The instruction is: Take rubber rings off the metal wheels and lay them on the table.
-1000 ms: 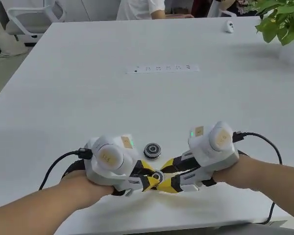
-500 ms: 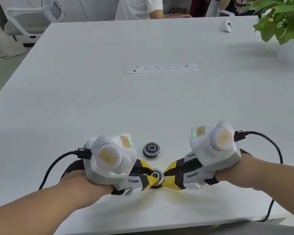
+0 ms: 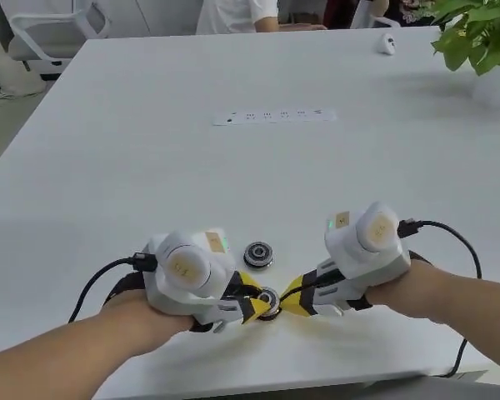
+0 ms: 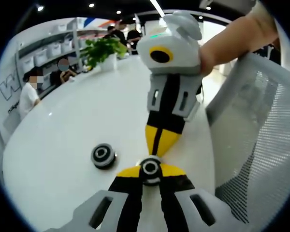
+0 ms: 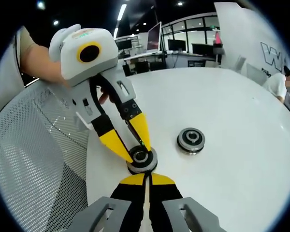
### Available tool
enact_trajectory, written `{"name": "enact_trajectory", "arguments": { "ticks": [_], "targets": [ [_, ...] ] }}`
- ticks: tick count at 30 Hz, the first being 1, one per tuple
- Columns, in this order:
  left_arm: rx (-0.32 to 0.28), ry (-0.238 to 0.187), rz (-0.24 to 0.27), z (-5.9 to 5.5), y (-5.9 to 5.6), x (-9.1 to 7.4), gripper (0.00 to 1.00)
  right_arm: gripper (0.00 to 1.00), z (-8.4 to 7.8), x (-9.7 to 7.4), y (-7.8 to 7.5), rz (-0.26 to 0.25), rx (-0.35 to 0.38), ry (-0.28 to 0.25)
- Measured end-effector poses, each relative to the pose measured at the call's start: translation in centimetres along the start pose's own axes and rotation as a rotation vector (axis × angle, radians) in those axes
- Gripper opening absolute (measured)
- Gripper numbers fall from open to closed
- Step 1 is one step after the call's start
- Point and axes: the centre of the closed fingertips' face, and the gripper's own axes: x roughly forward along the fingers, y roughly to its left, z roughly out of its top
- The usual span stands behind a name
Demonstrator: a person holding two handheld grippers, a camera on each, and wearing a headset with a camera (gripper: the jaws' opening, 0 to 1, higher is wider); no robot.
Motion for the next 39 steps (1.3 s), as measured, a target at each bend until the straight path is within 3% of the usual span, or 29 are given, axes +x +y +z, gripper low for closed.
{"name": "enact_trajectory", "arguments": {
  "ticks": [17, 23, 39],
  "targets": [
    [0.009, -0.001, 0.007, 0.0, 0.0, 0.0, 0.13, 0.00, 0.2, -0.5, -0.5, -0.007, 0.132, -0.020],
    [0.005, -0.004, 0.008, 0.0, 0.0, 0.0, 0.12, 0.00, 0.9, -0.8, -0.9, -0.005, 0.228, -0.073],
    [0.023, 0.012, 0.021, 0.0, 0.0, 0.1, 0.11, 0.00, 1.4, -0.9, -0.4, 0.015, 0.277, -0.098]
  ]
}}
